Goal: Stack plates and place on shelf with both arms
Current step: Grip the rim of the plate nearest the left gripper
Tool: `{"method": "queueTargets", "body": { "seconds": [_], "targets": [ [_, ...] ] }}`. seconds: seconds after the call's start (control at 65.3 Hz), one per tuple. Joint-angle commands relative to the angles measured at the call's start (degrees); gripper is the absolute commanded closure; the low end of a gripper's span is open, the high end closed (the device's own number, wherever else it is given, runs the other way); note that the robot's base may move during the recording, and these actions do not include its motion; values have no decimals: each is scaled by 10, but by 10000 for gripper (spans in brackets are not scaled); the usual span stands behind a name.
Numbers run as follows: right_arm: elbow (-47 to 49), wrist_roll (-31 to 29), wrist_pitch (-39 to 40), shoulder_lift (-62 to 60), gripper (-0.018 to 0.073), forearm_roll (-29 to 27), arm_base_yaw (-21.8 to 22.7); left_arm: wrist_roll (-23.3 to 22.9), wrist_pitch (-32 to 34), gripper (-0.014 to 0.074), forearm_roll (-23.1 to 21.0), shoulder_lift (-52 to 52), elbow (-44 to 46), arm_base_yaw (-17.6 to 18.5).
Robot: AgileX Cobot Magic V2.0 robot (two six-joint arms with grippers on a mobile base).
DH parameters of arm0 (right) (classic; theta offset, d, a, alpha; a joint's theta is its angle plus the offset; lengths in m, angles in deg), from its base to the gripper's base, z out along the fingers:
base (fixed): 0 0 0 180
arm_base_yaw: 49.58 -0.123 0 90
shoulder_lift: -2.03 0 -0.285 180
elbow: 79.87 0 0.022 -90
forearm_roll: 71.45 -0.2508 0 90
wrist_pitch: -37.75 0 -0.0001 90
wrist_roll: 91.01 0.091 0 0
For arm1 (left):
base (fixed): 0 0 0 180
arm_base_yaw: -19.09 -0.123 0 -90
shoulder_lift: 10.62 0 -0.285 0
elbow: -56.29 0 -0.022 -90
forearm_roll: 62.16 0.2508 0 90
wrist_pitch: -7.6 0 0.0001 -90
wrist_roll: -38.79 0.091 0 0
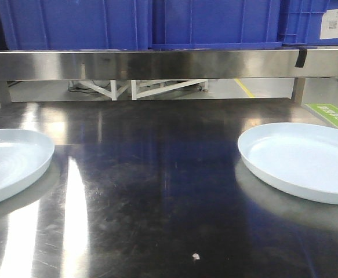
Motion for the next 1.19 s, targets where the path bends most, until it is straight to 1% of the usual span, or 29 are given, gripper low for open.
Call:
{"method": "queueTargets", "body": {
  "seconds": [0.0,0.735,1.179],
  "targets": [
    [22,-6,34,-8,33,7,2,-4,23,49,5,19,18,0],
    [22,-6,34,-8,33,7,2,-4,24,49,9,19,18,0],
    [22,-6,33,-8,33,7,2,-4,16,49,2,-29,18,0]
  ]
}}
